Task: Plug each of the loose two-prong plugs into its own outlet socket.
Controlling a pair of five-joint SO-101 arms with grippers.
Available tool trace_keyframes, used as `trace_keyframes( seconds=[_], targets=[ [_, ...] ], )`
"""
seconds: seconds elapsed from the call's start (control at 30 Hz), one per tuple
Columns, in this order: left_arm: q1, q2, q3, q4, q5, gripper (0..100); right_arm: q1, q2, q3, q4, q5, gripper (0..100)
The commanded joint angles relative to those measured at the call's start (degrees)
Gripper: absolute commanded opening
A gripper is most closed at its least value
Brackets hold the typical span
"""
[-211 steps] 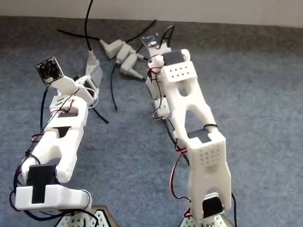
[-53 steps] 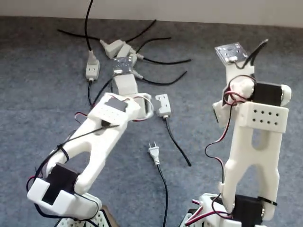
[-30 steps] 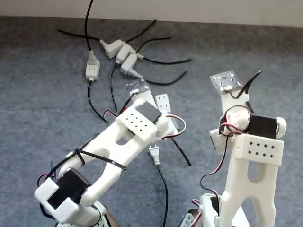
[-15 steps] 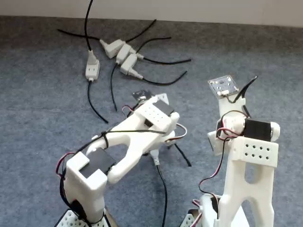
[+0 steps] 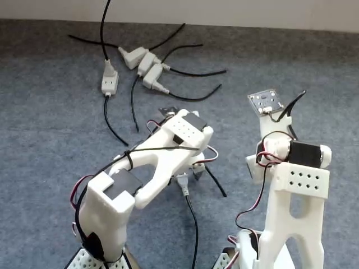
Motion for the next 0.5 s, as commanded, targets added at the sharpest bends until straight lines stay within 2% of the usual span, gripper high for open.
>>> trace_keyframes(
  seconds=[0.0,0.33,0.47],
  targets=[
    [1.9,3.5,-2.9,1.0,-1.4,30,0.6,-1.6,-0.2,-0.7,-2.1,0.9],
    [8.4,4.4,-5.1,10.6,-1.6,30,0.7,-1.7,-0.2,-0.3,-2.3,0.9],
    [9.3,4.4,-5.1,11.2,-1.6,30,0.7,-1.7,-0.2,-0.3,-2.3,0.9]
  ],
)
